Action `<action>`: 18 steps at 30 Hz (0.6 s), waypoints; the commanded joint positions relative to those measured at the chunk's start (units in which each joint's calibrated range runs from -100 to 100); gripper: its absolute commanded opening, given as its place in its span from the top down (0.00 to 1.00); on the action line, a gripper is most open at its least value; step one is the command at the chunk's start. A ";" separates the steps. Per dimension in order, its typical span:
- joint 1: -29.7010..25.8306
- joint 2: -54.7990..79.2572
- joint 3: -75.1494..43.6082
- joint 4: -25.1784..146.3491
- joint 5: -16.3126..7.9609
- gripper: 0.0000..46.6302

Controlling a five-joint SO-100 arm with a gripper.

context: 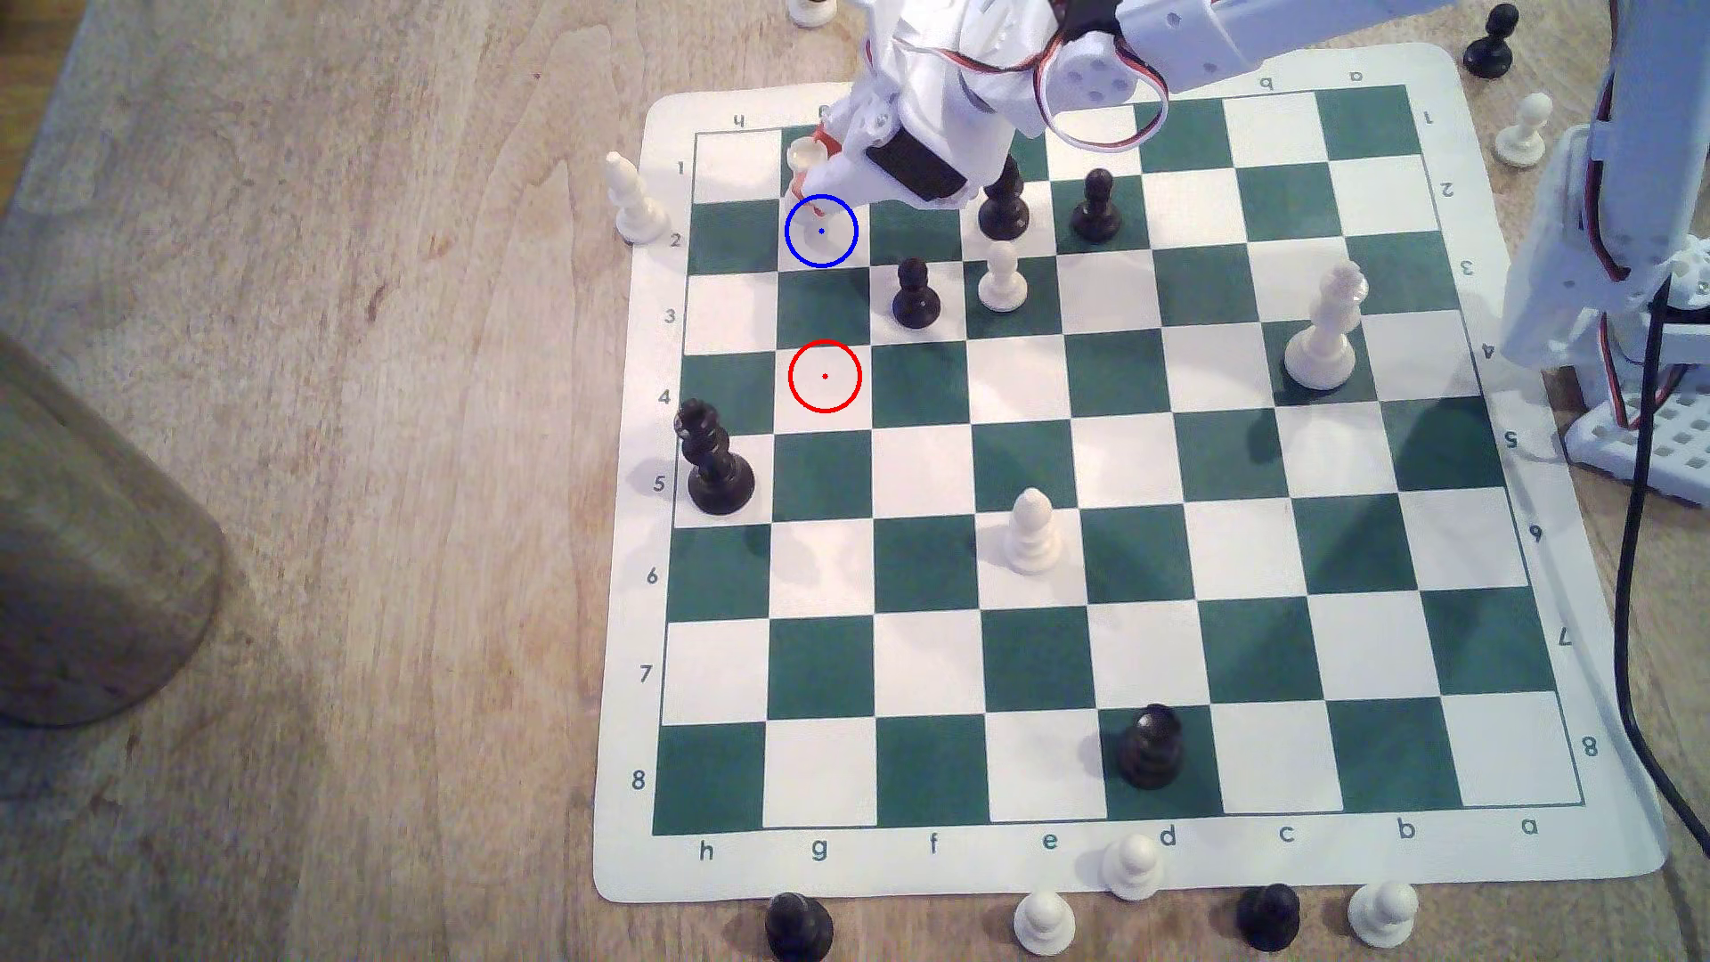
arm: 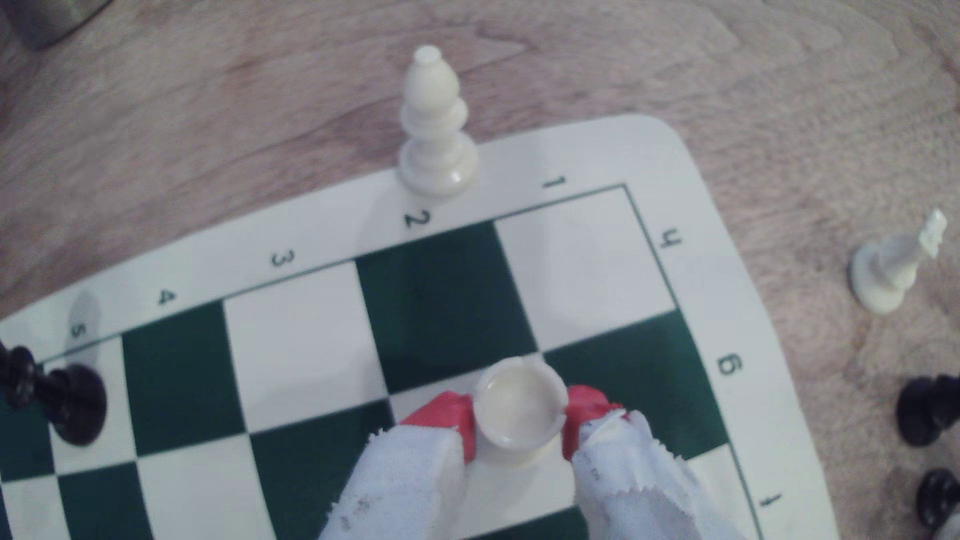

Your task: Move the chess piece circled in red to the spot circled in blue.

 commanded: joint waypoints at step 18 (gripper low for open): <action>-0.30 -0.10 -6.21 2.10 -0.10 0.99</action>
